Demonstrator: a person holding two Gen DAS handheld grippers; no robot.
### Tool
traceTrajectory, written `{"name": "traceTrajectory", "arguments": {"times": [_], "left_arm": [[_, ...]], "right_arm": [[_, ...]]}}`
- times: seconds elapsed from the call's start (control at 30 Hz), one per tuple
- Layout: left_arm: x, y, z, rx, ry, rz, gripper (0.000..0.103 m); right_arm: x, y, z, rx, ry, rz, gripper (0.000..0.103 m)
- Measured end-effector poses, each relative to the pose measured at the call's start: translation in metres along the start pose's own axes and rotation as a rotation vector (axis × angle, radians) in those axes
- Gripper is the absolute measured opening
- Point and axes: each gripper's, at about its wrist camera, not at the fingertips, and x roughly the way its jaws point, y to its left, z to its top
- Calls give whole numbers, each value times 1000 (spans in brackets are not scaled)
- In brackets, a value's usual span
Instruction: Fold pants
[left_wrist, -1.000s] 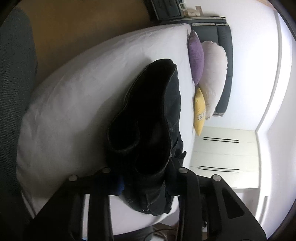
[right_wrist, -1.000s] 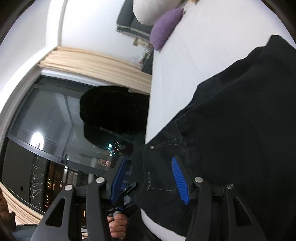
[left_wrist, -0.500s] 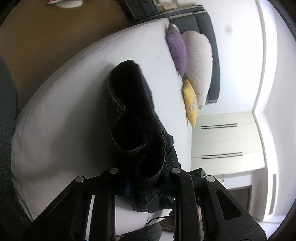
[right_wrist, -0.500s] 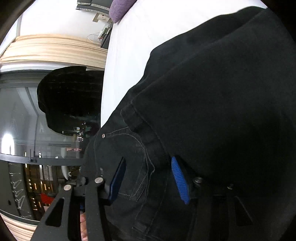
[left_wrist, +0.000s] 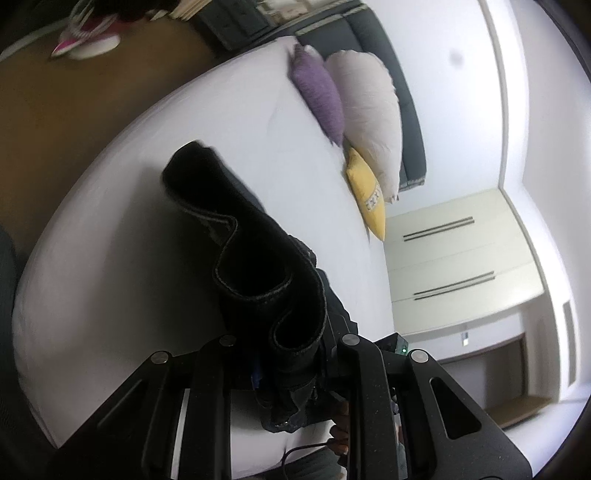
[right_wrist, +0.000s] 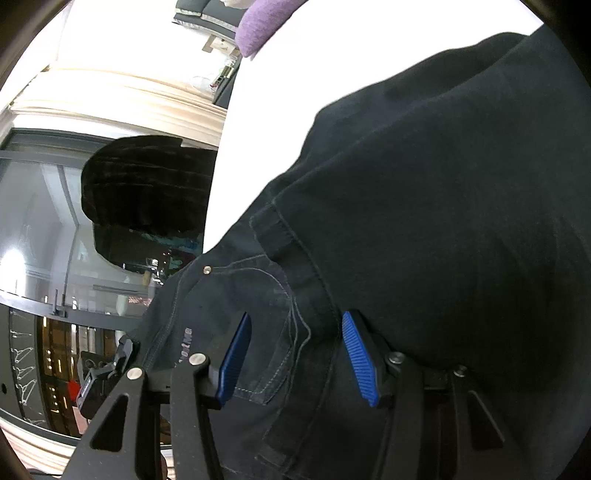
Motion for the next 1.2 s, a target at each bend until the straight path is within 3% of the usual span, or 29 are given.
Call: {"name": "traceTrajectory", "arguments": {"times": [0.13,0.3,0.37,0.6,0.7,0.87,0.93,1.03,1.13,1.17,1.2], "left_arm": [[6,-41,-3,112,-1,0,19],[35,-108,-20,290,30,-1,19],[64,-139,-19,353,55,-4,19],[151,-218,-89,627,212,-7,19],[190,-226,-127,741,287,48,19],[226,-222,-171,810,389,85,19],[234,-222,-181,837,407,105,19],[242,-225,-189,866,412,121,19],[245,-227,-196,921,398,129,19],[247,-228,-199,937,397,130,19],[246,-226,-203,946,398,131,19]], "right_arm": [[-34,-4,-1,44,-82,91,66],[-78,-17,-4,32,-125,88,67],[-92,-25,-6,40,-143,99,67],[-130,-67,-6,123,-203,202,68],[-138,-68,0,122,-221,258,69],[-149,-68,3,105,-232,299,83],[-147,-65,4,103,-215,298,83],[-139,-58,4,85,-173,280,83],[-125,-50,8,57,-120,161,83],[-119,-51,10,63,-93,127,82],[-114,-53,11,70,-70,103,74]]}}
